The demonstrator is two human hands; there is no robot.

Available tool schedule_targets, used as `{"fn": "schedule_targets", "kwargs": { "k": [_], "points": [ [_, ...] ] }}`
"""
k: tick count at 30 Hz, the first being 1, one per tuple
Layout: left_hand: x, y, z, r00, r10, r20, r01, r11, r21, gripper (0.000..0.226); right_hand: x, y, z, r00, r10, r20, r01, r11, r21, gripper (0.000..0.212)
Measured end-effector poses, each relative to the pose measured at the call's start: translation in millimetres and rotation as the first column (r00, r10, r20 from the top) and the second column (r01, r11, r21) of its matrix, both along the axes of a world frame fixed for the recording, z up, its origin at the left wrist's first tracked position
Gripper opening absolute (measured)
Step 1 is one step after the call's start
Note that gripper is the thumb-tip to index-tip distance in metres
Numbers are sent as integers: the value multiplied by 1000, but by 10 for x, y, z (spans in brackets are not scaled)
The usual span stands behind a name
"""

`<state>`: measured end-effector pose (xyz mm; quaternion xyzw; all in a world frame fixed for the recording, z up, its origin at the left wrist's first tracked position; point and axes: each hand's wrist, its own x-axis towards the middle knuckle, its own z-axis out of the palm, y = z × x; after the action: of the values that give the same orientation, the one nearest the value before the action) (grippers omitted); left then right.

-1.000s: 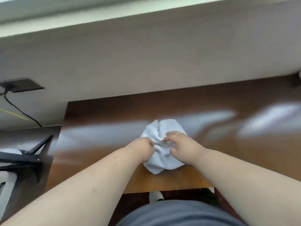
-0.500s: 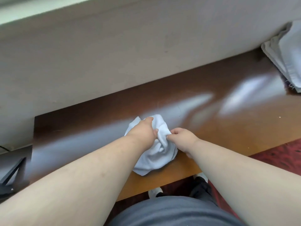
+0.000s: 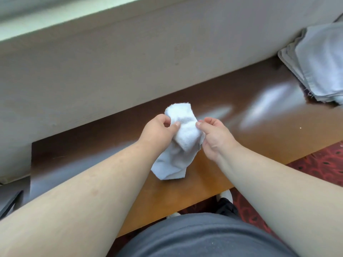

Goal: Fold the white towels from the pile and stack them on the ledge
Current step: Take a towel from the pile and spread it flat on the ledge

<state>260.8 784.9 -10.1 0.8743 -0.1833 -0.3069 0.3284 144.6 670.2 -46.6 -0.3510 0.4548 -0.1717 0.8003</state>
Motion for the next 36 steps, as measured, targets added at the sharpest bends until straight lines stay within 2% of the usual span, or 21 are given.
{"fn": "schedule_targets", "kwargs": {
  "k": [2, 4, 6, 8, 10, 12, 14, 15, 17, 19, 21, 22, 24, 25, 29, 32, 34, 36],
  "points": [
    [-2, 9, 23, 1000, 9, 12, -9, 999, -31, 25, 0, -51, 82, 999, -48, 6, 48, 999, 24, 21],
    [10, 7, 25, 998, -5, 70, 10, 997, -77, 25, -17, -72, 186, 999, -4, -37, 7, 996, 84, 18],
    [23, 1, 21, 986, -48, 162, 65, 992, -104, 25, -57, -54, 309, 978, 196, -78, -169, 949, 264, 31],
    [14, 5, 60, 974, -139, 182, 158, 983, -93, 22, -99, -24, 383, 927, 372, -41, -327, 858, 396, 42],
    [-3, 22, 87, 961, -225, 161, 241, 967, -84, 23, -92, 15, 390, 925, 380, -14, -343, 849, 401, 36],
    [-18, 42, 138, 960, -236, 152, 248, 967, -62, 24, -56, 22, 338, 960, 274, -60, -248, 929, 276, 33],
    [-20, 44, 175, 966, -217, 142, 225, 973, -44, 26, -37, -27, 304, 971, 177, -160, -186, 982, -39, 47],
    [-23, 43, 191, 968, -213, 133, 222, 974, -56, 29, -44, -41, 344, 968, 172, -181, -204, 963, -175, 56],
    [-32, 28, 249, 978, -185, 97, 196, 973, -123, 36, -72, -71, 424, 968, 207, -145, -243, 919, -310, 70],
    [-43, -13, 344, 986, -160, 54, 168, 968, -188, 39, -100, -100, 465, 957, 271, -102, -290, 891, -349, 79],
    [-71, -74, 450, 978, -206, 30, 208, 962, -175, 33, -118, -107, 525, 945, 309, -103, -324, 859, -396, 75],
    [-76, -108, 489, 971, -235, 39, 238, 957, -167, 28, -128, -116, 545, 945, 317, -84, -323, 853, -410, 67],
    [-91, -157, 573, 967, -243, 80, 254, 952, -170, 15, -177, -122, 605, 945, 328, -9, -305, 867, -395, 32],
    [-103, -166, 615, 968, -237, 85, 249, 952, -181, 11, -209, -115, 641, 951, 309, 6, -285, 884, -370, 22],
    [-129, -193, 688, 944, -275, 184, 311, 928, -205, 9, -276, -186, 683, 975, 179, -130, -214, 909, -358, 24],
    [-113, -149, 708, 900, -318, 297, 374, 914, -157, 13, -278, -278, 718, 980, 96, -175, -161, 901, -403, 21],
    [-106, -102, 723, 864, -394, 314, 433, 899, -64, 23, -273, -325, 753, 982, 65, -179, -135, 902, -411, 19],
    [-142, -95, 739, 841, -511, 176, 501, 859, 101, 37, -268, -346, 781, 983, 62, -173, -127, 909, -397, 18]
  ]
}}
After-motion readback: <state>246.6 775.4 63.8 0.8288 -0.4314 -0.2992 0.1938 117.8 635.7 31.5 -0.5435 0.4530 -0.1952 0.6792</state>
